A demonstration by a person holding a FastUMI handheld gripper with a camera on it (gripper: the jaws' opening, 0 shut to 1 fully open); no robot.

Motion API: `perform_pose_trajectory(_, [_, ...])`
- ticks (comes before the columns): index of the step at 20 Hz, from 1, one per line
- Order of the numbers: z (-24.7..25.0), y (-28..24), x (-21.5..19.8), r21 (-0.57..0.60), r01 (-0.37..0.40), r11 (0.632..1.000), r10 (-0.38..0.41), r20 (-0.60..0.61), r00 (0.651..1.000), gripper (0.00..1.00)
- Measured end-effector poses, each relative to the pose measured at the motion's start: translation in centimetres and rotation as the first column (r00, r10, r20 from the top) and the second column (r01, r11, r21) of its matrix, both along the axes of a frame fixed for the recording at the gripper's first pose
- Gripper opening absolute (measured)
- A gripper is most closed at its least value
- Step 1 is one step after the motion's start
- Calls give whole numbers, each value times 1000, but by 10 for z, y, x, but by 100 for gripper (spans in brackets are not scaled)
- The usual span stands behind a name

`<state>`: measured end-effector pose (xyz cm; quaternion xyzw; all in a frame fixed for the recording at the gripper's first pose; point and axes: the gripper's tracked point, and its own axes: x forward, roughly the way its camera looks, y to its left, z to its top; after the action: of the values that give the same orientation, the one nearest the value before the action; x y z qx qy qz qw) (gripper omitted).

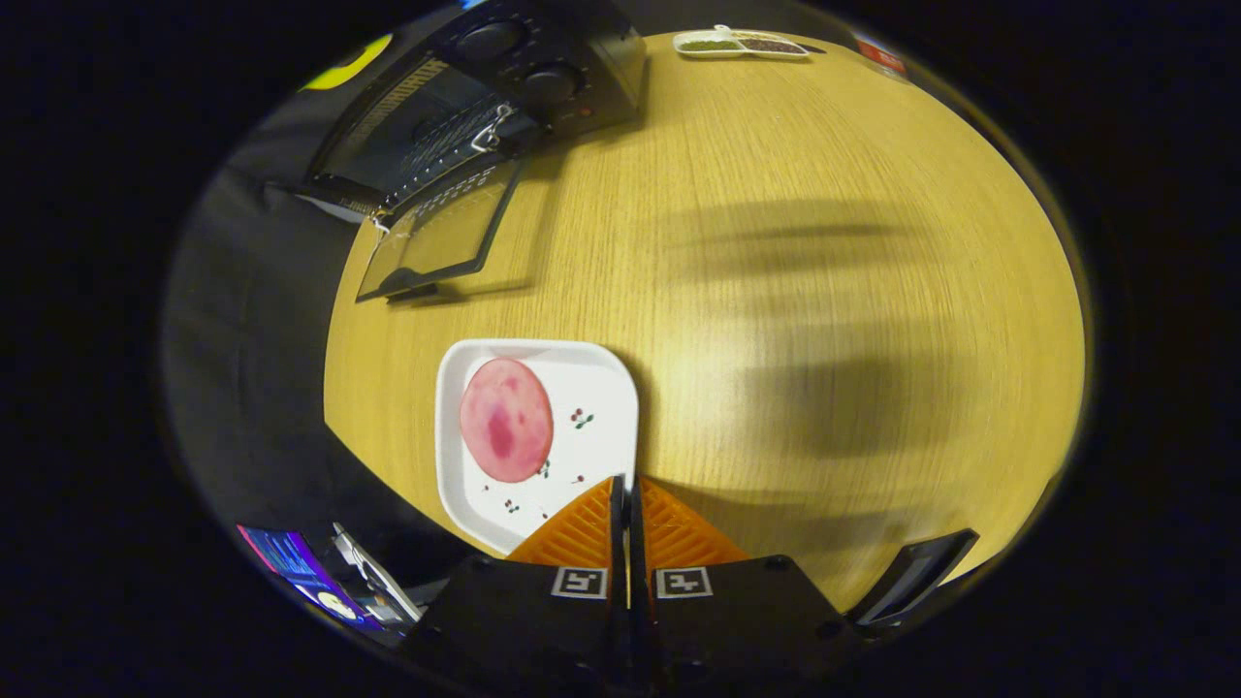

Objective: Open the toaster oven, put the food inside, and close the toaster oven door.

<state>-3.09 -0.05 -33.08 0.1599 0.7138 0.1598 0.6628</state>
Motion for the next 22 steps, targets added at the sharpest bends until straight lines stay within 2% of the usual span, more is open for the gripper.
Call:
perform_pose_trajectory(1, [-3, -1, -6, -3, 6, 1000, -6, 1, 1000, 4])
perform_pose_trajectory(2, [15, -8, 5, 11, 12, 1000, -12, -5, 1000, 4])
perform_pose_trajectory(3, [-2, -1, -2, 26, 14, 1000, -14, -15, 1000, 3])
perform_pose_trajectory(7, [1, 4, -5, 104, 61, 993, -58, -32, 998, 2])
perform_pose_trajectory(11, [12, 0, 1, 130, 77, 989, -76, -15, 997, 2])
perform_pose_trajectory(22, [15, 14, 4, 231, 259, 938, -266, 1, 964, 2])
